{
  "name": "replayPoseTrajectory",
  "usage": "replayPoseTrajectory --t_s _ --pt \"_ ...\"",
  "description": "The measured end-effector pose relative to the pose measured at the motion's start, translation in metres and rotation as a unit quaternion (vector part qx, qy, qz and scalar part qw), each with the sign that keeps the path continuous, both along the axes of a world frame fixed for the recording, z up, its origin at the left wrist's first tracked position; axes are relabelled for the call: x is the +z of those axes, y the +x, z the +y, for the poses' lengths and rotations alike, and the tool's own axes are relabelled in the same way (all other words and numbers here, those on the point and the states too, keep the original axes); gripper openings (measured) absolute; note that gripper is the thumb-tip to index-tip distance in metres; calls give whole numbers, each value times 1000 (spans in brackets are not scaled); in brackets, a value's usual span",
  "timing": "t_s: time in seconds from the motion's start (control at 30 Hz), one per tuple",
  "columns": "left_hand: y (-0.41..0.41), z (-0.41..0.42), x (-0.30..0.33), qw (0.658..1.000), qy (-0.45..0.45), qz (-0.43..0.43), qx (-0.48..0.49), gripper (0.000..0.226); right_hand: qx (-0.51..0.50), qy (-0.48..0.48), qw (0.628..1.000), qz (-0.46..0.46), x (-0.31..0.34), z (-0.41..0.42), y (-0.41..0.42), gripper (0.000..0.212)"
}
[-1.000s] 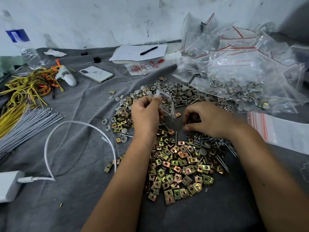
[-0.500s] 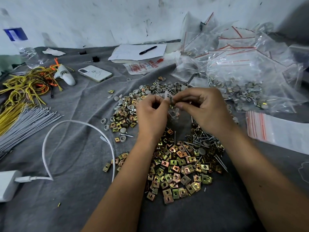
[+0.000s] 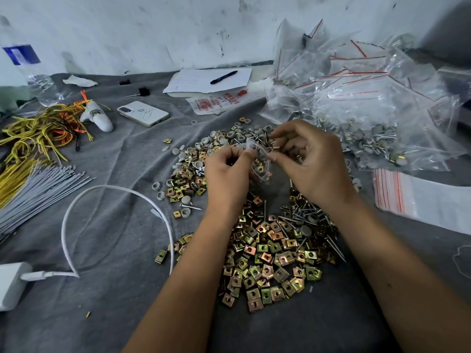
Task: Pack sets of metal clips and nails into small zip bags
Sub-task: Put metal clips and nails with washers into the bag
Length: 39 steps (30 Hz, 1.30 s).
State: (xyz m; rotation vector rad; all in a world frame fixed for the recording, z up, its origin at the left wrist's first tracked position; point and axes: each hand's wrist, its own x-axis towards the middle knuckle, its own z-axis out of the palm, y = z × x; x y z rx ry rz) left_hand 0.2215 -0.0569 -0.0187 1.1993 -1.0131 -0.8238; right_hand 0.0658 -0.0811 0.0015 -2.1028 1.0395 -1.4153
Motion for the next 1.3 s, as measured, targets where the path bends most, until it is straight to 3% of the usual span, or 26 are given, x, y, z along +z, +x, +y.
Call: replayPoseTrajectory --t_s 0.17,0.27,0.7,0.8,0.93,1.07,1.3 --pt "1 0 0 1000 5 11 1 36 -5 -27 1000 3 0 0 0 17" --pt "0 0 0 1000 3 7 -1 39 13 -35 998 44 -1 0 1 21" --pt "0 3 4 1000 14 16 -8 37 21 -17 999 42 2 -4 -9 16" --pt "1 3 4 1000 14 23 -8 39 50 45 989 134 9 -8 -30 17" --pt "2 2 2 999 17 30 -5 37 73 147 945 282 11 -14 -53 16" --pt "3 1 2 999 21 31 -6 37 120 216 906 343 12 -13 -54 22" --pt "2 2 3 999 18 28 -6 39 102 207 901 368 7 -11 -43 15"
